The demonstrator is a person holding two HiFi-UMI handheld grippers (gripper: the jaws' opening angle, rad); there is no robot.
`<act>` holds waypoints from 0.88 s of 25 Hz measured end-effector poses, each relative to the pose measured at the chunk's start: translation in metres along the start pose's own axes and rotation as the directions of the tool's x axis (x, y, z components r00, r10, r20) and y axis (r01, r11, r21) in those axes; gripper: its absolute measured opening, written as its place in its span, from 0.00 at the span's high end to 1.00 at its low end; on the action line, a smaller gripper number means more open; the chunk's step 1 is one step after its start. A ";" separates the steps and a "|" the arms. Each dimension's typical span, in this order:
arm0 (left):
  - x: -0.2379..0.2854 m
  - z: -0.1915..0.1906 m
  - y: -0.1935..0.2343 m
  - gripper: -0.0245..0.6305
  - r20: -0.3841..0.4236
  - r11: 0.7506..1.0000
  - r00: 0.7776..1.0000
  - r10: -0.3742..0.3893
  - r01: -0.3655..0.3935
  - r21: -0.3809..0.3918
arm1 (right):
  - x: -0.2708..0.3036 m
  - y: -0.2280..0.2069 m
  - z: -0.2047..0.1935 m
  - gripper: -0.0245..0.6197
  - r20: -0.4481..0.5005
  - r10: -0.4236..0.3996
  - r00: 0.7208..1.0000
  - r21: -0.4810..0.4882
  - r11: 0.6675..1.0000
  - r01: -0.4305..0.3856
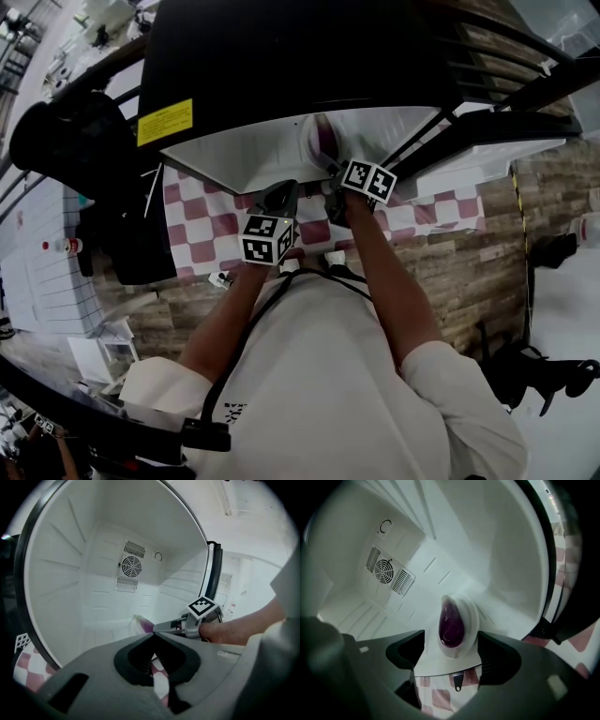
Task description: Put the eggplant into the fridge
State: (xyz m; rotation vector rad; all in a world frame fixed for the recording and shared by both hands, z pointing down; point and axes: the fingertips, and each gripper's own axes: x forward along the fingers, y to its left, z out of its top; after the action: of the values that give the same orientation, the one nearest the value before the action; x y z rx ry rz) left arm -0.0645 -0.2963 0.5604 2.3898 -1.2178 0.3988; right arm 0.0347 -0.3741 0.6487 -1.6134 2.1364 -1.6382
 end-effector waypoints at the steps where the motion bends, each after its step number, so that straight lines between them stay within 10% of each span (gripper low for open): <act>1: 0.000 0.000 -0.001 0.96 0.001 1.000 1.000 0.003 -0.003 -0.001 | 0.000 0.001 0.000 0.42 -0.005 0.001 1.000 -0.008 1.000 -0.001; 22: -0.009 -0.001 0.012 0.96 0.014 0.996 0.997 0.082 -0.081 -0.040 | -0.039 0.029 0.005 0.50 0.008 0.140 0.990 -0.034 0.990 -0.140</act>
State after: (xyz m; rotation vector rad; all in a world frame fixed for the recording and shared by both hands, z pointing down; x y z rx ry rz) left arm -0.0796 -0.2962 0.5607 2.3195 -1.3210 0.3787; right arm 0.0354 -0.3518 0.6048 -1.4390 2.2266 -1.5586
